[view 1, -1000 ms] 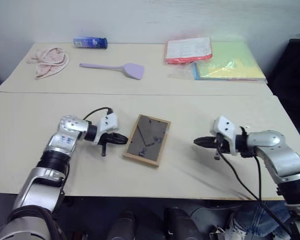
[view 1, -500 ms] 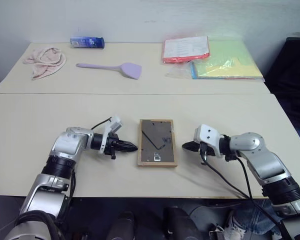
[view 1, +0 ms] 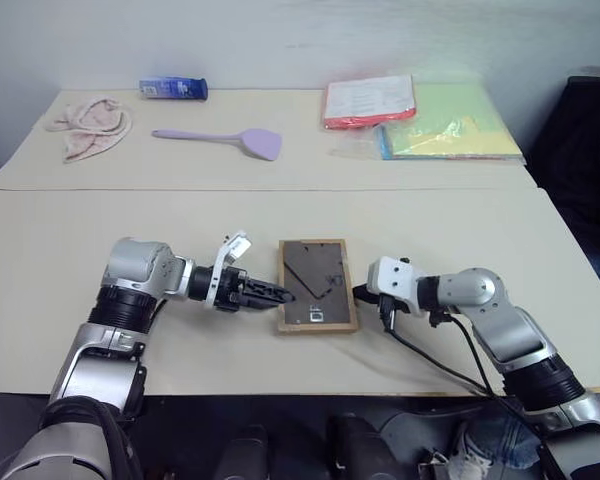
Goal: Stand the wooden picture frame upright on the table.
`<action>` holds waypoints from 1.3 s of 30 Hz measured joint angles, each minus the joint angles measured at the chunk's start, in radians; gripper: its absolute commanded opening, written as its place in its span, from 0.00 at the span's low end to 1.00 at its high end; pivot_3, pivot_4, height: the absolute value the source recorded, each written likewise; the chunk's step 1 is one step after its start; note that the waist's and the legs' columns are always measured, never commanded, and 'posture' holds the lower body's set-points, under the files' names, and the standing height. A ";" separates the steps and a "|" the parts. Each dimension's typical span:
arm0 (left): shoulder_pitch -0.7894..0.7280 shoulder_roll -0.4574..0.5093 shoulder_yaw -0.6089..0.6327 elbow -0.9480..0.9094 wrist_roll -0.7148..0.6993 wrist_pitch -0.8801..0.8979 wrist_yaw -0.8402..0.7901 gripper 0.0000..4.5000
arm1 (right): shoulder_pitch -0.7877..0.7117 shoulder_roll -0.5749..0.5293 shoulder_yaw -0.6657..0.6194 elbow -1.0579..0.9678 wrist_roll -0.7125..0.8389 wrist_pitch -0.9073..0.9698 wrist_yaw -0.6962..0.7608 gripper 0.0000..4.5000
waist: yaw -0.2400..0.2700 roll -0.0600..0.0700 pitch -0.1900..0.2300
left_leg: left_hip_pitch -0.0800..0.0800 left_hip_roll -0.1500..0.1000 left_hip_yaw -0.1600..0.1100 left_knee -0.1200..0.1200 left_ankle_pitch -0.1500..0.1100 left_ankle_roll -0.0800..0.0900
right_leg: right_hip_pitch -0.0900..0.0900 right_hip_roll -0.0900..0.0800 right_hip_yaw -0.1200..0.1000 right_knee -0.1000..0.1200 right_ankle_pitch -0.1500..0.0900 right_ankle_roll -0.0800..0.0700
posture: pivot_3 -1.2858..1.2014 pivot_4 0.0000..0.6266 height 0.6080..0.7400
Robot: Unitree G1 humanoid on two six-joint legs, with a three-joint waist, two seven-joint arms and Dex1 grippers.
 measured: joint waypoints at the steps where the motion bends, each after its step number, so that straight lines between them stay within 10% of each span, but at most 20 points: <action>1: -0.003 -0.009 -0.001 0.000 -0.001 -0.002 0.010 0.95 | 0.000 0.002 -0.001 0.001 -0.001 0.002 0.000 0.00 | 0.003 0.000 0.000 | 0.001 0.000 0.000 0.000 0.000 0.000 | 0.001 0.000 0.000 0.000 0.000 0.000 | 0.52 0.24 1.00; 12: -0.037 -0.151 0.061 0.044 -0.024 -0.008 0.138 0.95 | 0.016 0.020 0.001 -0.023 -0.003 0.010 0.010 0.00 | 0.025 0.000 0.000 | 0.003 -0.001 0.001 -0.001 0.000 0.000 | 0.002 -0.001 0.000 -0.002 0.000 0.000 | 0.52 0.24 1.00; 22: -0.004 -0.074 0.050 0.005 -0.092 -0.003 0.113 0.29 | 0.042 -0.023 -0.021 -0.053 0.006 0.020 0.027 0.00 | 0.016 0.000 0.000 | 0.002 -0.001 0.001 -0.002 0.000 0.000 | 0.000 0.000 0.001 -0.002 0.000 0.000 | 0.52 0.24 1.00; 25: -0.004 -0.030 0.039 -0.017 -0.103 -0.011 0.088 0.28 | 0.060 -0.031 -0.062 -0.075 0.035 0.069 0.022 0.00 | 0.016 -0.001 0.001 | 0.002 -0.001 0.001 -0.002 0.000 -0.001 | 0.000 0.000 0.001 -0.002 0.000 0.000 | 0.52 0.24 1.00; 39: -0.057 0.016 -0.021 -0.073 -0.136 -0.177 -0.051 0.28 | -0.272 0.091 -0.349 -0.317 0.697 0.872 -0.119 0.97 | 0.016 0.000 0.003 | -0.003 0.000 0.000 -0.002 0.000 -0.001 | -0.004 -0.001 0.000 -0.003 0.000 0.000 | 0.52 0.24 1.00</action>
